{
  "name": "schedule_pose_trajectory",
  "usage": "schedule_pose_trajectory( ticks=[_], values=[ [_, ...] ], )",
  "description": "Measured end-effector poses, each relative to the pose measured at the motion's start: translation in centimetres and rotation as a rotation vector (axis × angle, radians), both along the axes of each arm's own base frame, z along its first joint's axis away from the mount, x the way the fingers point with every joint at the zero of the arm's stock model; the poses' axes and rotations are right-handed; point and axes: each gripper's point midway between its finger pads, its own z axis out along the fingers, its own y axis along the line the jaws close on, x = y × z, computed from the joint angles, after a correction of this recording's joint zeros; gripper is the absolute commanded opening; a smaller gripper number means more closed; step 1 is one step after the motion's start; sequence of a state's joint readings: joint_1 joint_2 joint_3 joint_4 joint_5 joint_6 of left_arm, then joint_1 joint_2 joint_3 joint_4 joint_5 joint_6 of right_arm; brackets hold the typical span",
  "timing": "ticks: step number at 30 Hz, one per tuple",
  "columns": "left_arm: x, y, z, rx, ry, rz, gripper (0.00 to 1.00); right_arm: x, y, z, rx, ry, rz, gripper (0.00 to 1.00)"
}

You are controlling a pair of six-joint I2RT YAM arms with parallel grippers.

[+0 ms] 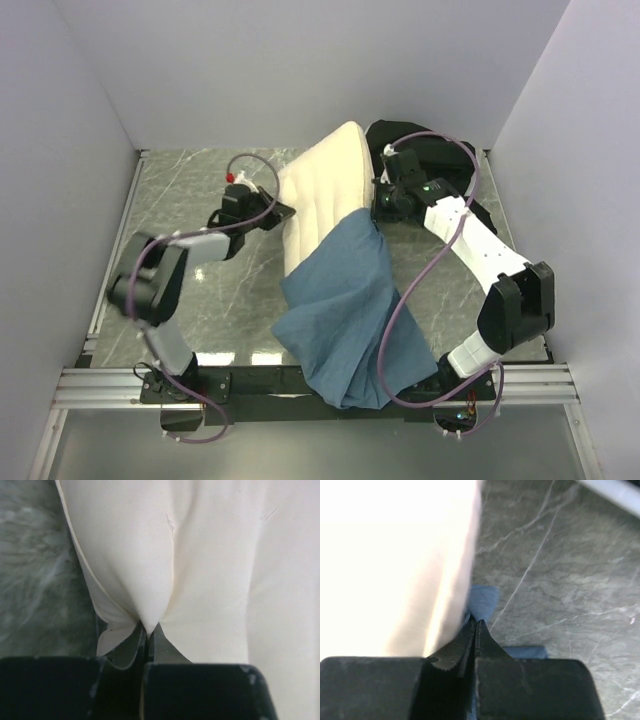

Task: Put the pillow into the pillowcase

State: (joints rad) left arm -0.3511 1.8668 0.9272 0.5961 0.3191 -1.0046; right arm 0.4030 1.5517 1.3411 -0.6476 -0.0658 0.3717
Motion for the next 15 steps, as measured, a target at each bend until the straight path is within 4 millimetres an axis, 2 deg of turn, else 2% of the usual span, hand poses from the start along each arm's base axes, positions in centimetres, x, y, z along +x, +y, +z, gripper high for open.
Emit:
schedule_pose_trajectory(
  ticks=[2, 5, 8, 10, 11, 14, 15],
  values=[
    [-1.2, 1.8, 2.5, 0.061, 0.002, 0.062, 0.01, 0.3, 0.0, 1.0, -0.007, -0.014, -0.001, 0.0],
    [-2.6, 4.8, 8.9, 0.11, -0.077, 0.179, 0.01, 0.9, -0.1, 2.8, -0.04, -0.035, -0.012, 0.0],
    [-4.6, 6.9, 14.0, 0.104, -0.151, 0.252, 0.01, 2.2, 0.8, 5.2, -0.063, -0.081, -0.016, 0.01],
    [-5.9, 8.0, 15.8, 0.103, -0.174, 0.287, 0.01, 2.9, 1.7, 6.4, -0.077, -0.104, -0.01, 0.03],
    [-6.5, 8.4, 16.1, 0.103, -0.178, 0.301, 0.01, 3.3, 2.2, 7.0, -0.083, -0.116, -0.003, 0.05],
    [-8.1, 10.1, 14.8, 0.139, -0.139, 0.352, 0.01, 5.0, 4.2, 8.2, -0.096, -0.139, 0.015, 0.4],
    [-8.5, 10.6, 13.9, 0.155, -0.114, 0.366, 0.01, 5.8, 4.9, 8.4, -0.102, -0.151, 0.019, 0.6]
  ],
)
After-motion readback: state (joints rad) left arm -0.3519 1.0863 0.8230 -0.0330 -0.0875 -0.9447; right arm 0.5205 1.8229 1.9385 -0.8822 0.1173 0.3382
